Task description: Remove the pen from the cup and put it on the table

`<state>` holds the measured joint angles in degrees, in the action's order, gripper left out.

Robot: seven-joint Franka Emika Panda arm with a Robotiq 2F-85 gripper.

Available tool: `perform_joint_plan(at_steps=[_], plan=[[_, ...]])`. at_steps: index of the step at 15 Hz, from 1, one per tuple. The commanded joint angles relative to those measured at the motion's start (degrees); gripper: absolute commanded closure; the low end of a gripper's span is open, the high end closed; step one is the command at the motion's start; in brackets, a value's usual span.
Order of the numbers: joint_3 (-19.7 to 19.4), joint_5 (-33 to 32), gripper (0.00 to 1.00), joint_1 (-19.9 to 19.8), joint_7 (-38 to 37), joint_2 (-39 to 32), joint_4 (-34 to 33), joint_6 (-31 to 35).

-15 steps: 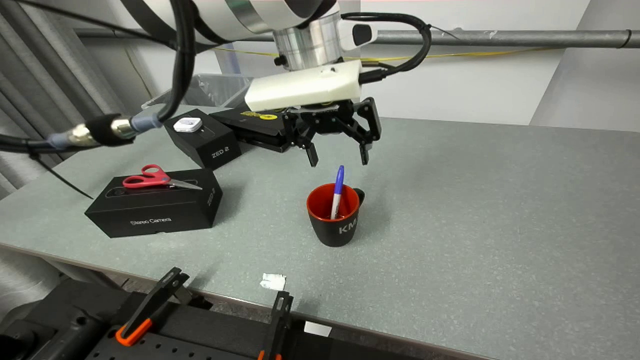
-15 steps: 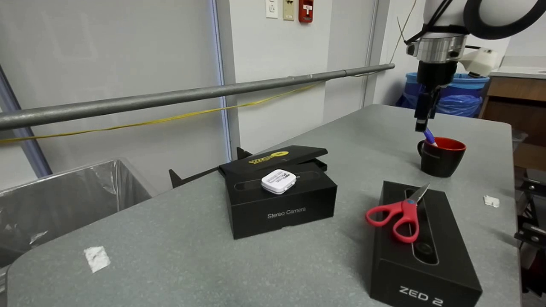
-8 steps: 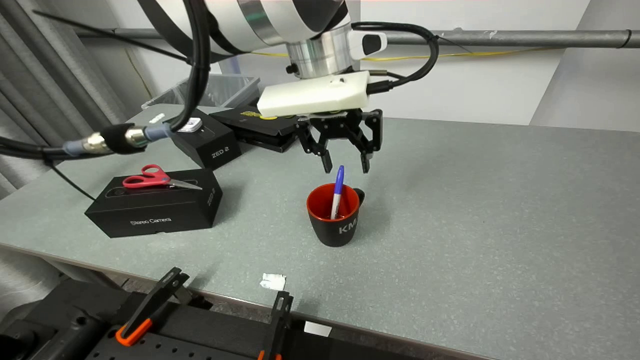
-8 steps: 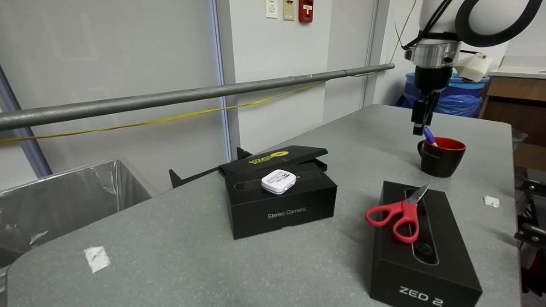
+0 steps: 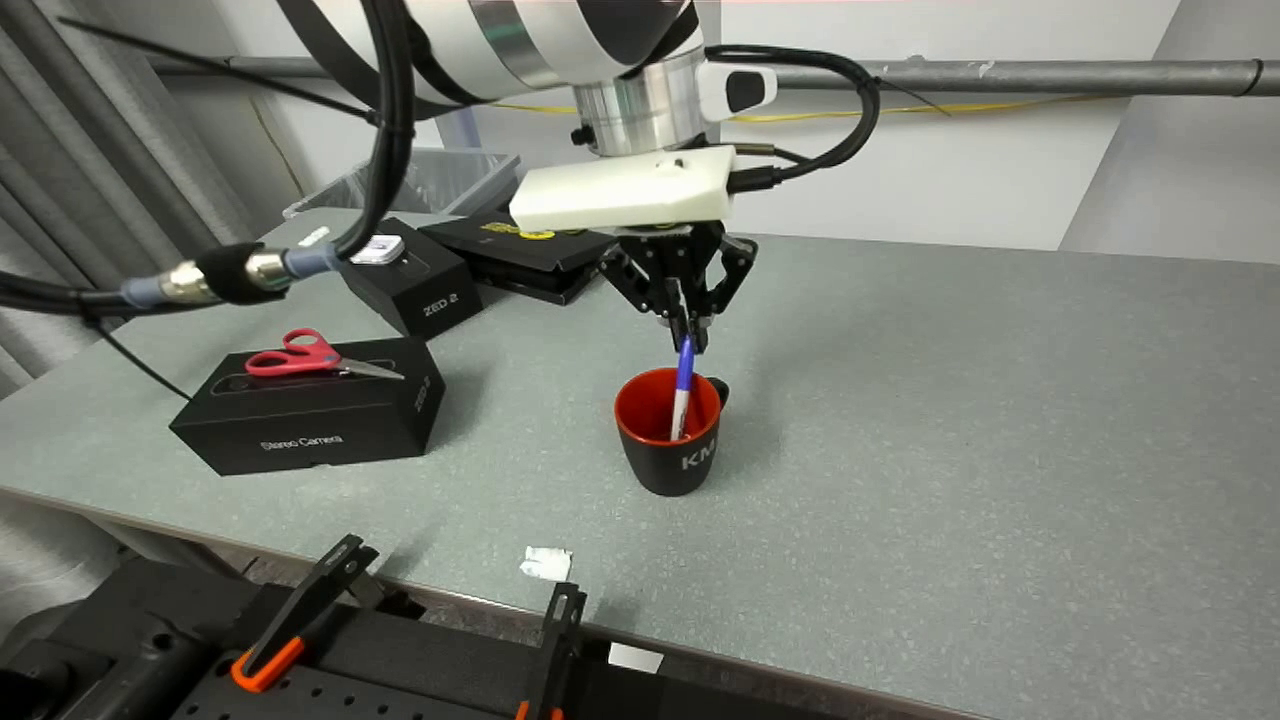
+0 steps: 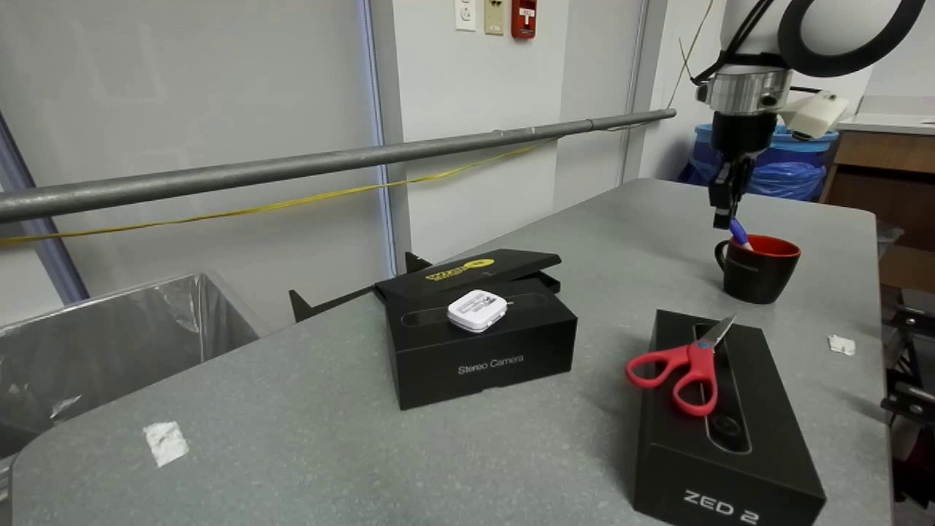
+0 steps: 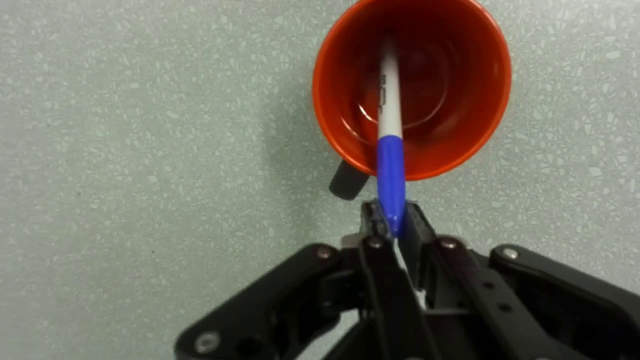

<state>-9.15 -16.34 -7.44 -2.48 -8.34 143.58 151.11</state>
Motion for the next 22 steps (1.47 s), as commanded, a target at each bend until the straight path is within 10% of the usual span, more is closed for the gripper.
perform_joint_plan(at_steps=[1, 11, 19, 22], plan=[[0.2, 3.7, 0.97, -0.3, 2.4, 2.4, 0.3, -2.9], [-1.3, 13.2, 0.97, -0.7, 10.1, 21.8, 0.9, -11.0], [1.8, 35.5, 0.97, 4.7, 14.1, 0.1, -12.8, -11.9], [4.5, 34.9, 0.97, 3.0, 12.0, -9.0, -18.1, -12.5]])
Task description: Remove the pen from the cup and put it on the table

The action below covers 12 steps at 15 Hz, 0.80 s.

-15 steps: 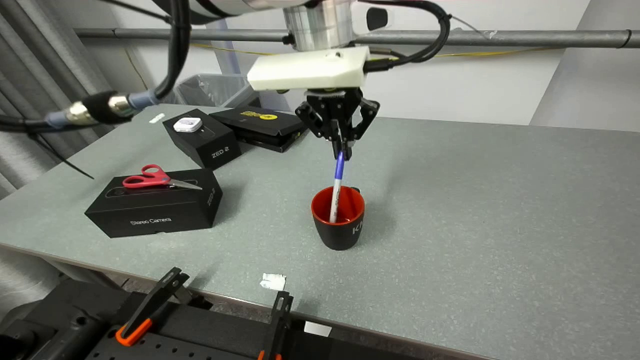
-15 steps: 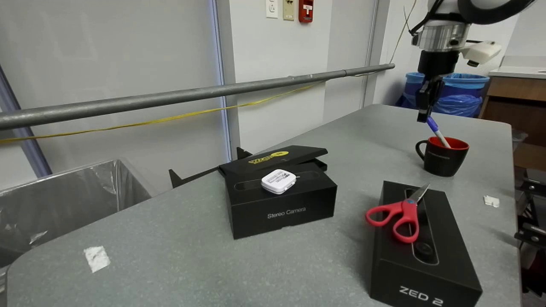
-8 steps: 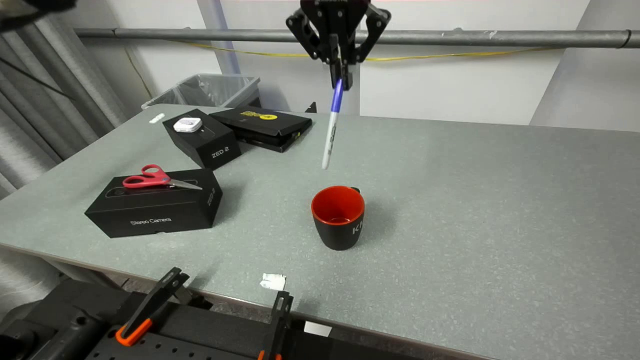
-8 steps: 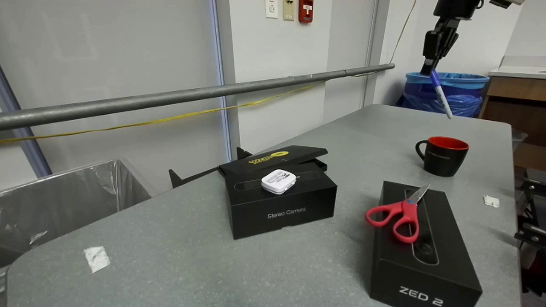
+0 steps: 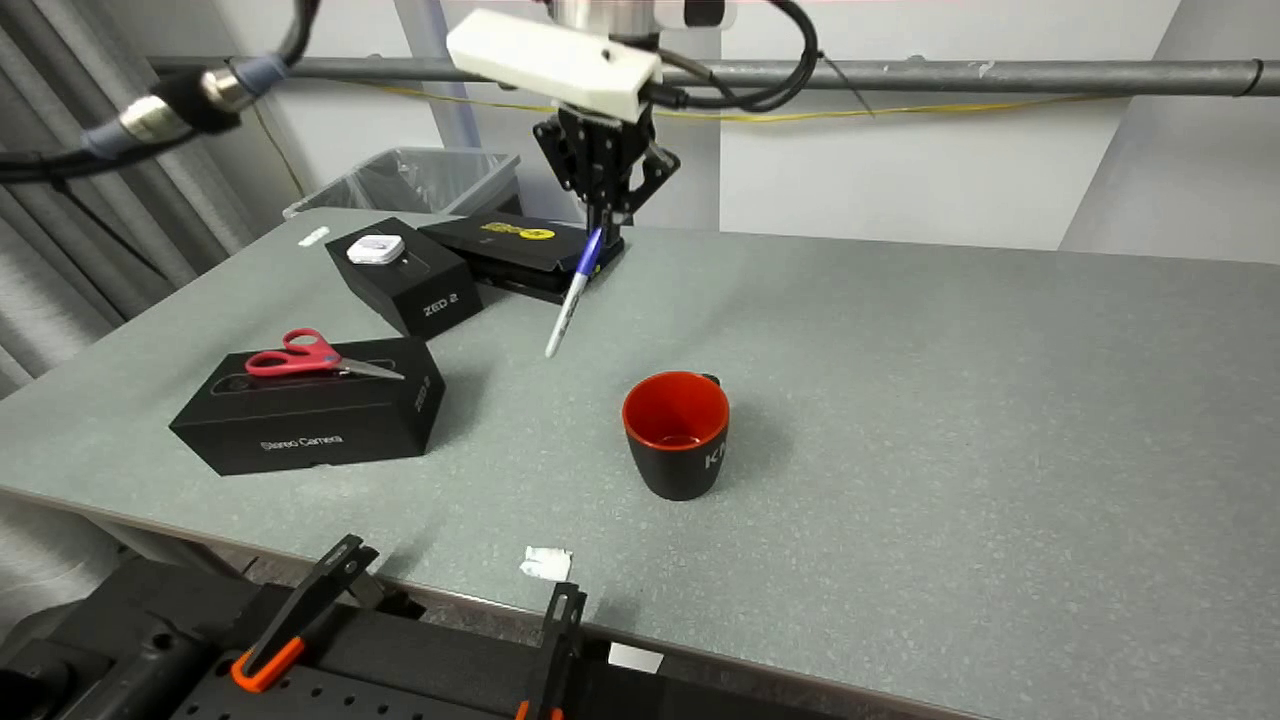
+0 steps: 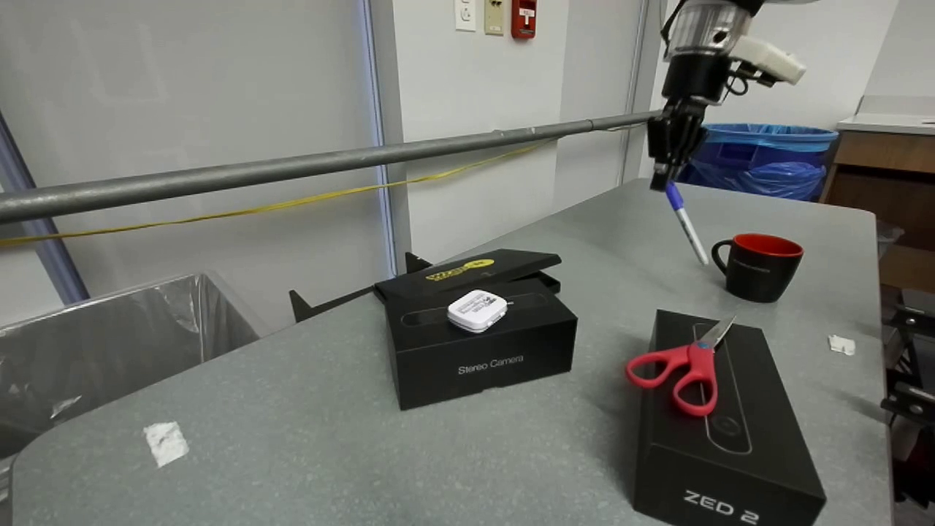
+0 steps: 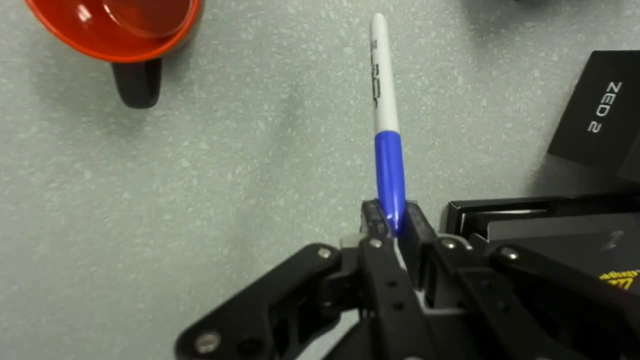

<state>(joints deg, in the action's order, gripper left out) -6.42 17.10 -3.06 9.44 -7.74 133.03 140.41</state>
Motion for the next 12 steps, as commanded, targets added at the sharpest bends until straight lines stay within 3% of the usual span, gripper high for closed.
perform_joint_plan(at_steps=[1, 8, 9, 10, 12], plan=[[2.0, 0.3, 0.97, -1.7, -1.0, -12.1, -9.1, -1.5], [-0.1, -10.2, 0.97, 0.5, -11.2, -22.9, -14.6, 6.6], [-0.4, -11.4, 0.92, 0.9, -12.6, -23.5, -14.8, 7.3], [-0.5, -12.3, 0.62, 1.0, -13.6, -23.9, -14.9, 7.8], [-0.3, -13.5, 0.6, 1.0, -14.5, -23.7, -14.8, 7.9]])
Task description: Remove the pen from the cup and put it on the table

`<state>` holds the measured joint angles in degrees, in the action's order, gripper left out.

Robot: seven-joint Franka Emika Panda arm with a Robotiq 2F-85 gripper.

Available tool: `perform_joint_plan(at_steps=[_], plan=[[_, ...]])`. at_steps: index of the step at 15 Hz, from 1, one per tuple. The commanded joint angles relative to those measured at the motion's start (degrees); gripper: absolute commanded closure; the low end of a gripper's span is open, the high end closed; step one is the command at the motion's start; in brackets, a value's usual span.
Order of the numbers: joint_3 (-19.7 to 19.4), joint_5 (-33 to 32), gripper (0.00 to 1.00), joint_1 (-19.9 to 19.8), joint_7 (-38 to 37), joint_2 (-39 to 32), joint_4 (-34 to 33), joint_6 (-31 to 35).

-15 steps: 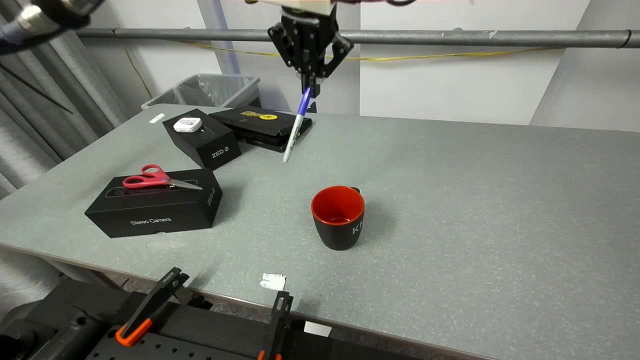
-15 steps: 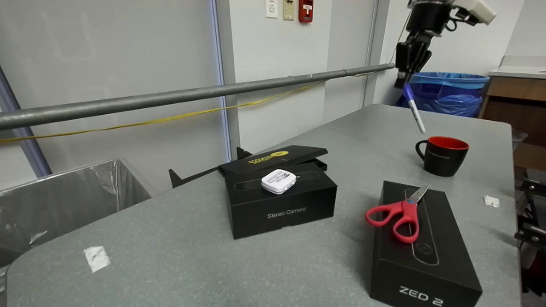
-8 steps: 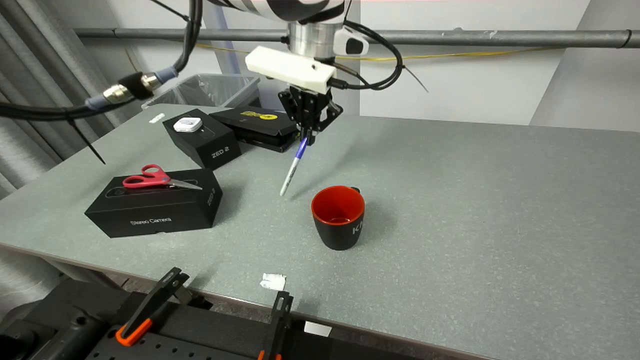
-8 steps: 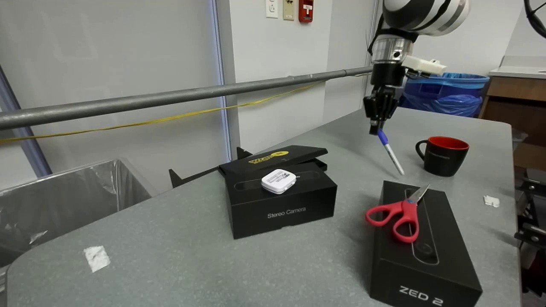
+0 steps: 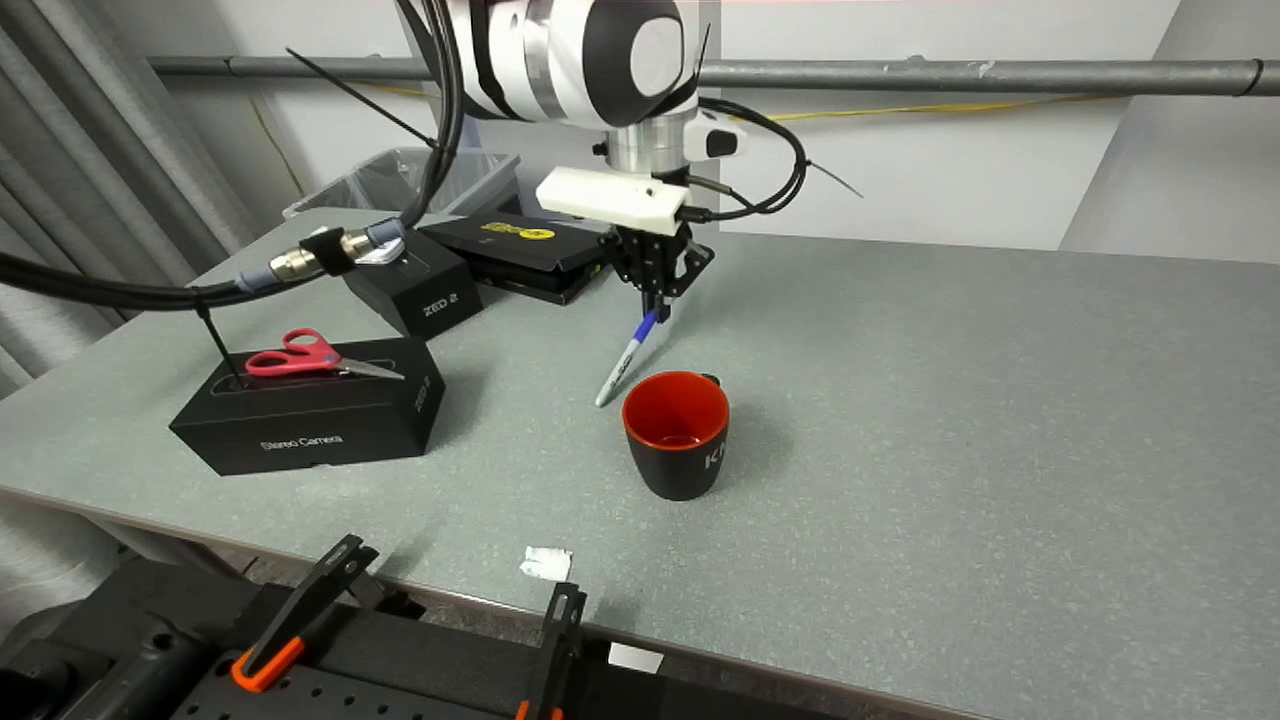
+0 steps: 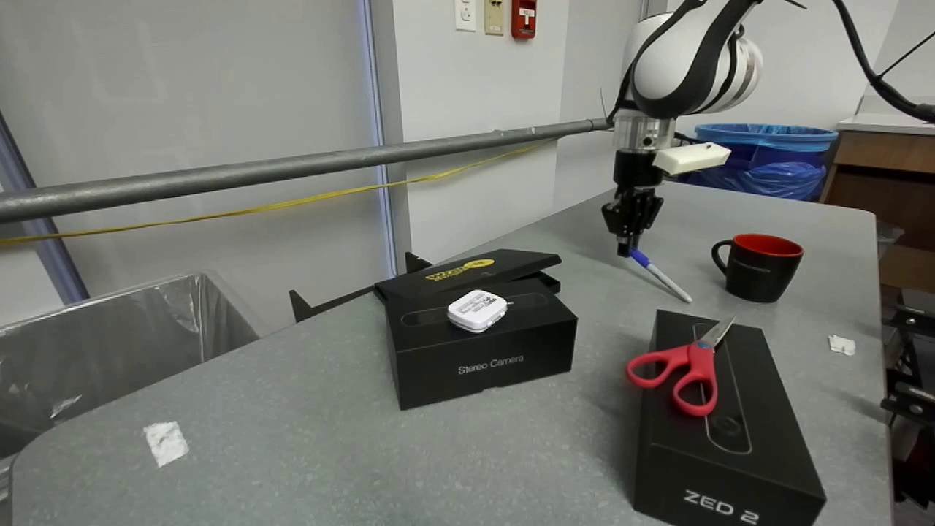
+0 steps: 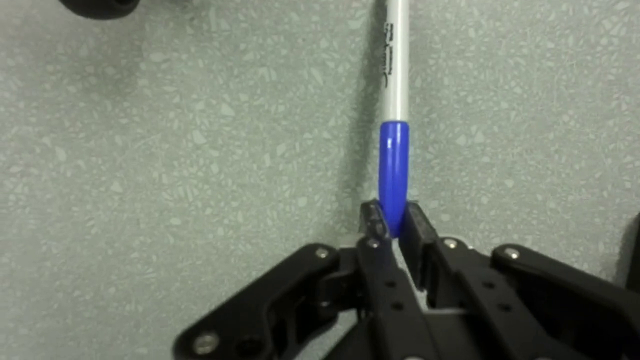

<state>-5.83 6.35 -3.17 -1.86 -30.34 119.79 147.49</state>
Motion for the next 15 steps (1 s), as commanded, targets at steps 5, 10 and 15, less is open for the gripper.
perform_joint_plan(at_steps=[5, 10, 15], plan=[[0.4, -2.1, 0.23, -0.1, -1.8, 1.2, -0.4, 0.2], [0.9, -1.6, 0.0, -0.6, -1.1, 3.1, -0.1, -0.2], [1.6, -1.6, 0.0, -0.9, -0.8, 2.7, -0.7, -1.3]])
